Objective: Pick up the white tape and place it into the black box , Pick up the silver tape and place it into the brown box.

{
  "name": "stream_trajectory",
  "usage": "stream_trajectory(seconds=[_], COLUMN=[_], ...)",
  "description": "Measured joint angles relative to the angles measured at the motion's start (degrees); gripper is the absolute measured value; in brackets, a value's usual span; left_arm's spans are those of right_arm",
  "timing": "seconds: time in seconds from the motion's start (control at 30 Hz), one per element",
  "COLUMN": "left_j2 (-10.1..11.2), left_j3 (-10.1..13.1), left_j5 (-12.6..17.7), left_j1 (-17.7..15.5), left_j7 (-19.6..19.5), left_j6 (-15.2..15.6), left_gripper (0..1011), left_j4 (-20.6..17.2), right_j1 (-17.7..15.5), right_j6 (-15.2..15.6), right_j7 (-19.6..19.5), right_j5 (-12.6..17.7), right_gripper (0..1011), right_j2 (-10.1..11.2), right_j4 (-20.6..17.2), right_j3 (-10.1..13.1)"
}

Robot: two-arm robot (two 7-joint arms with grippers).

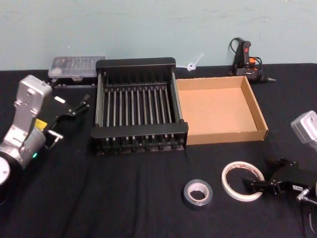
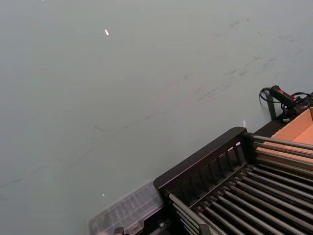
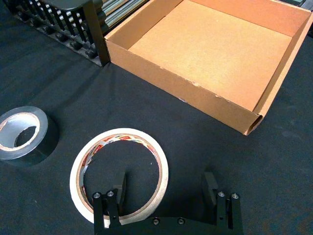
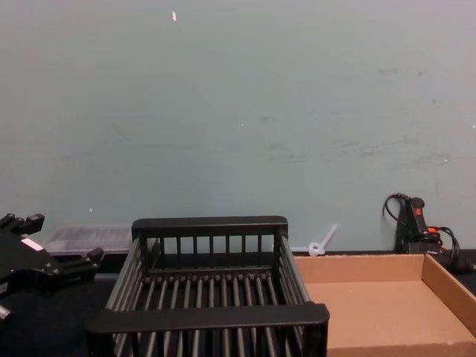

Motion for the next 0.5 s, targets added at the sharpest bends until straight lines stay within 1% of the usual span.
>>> stream_trajectory(seconds=[0.5], left_j2=[0.00], left_j3=[0.00], left_j5=[0.00], left_j1=[0.00], left_j7=[0.00], left_j6=[0.00], left_gripper=[1001], left_j4=[0.00], right_j1=[-0.05], right_j6=[-0.01], right_j7=[-0.05], right_j5=[0.11], right_gripper=[1002], right_j2=[0.00], right_j4=[-0.03], right_j3=[0.07])
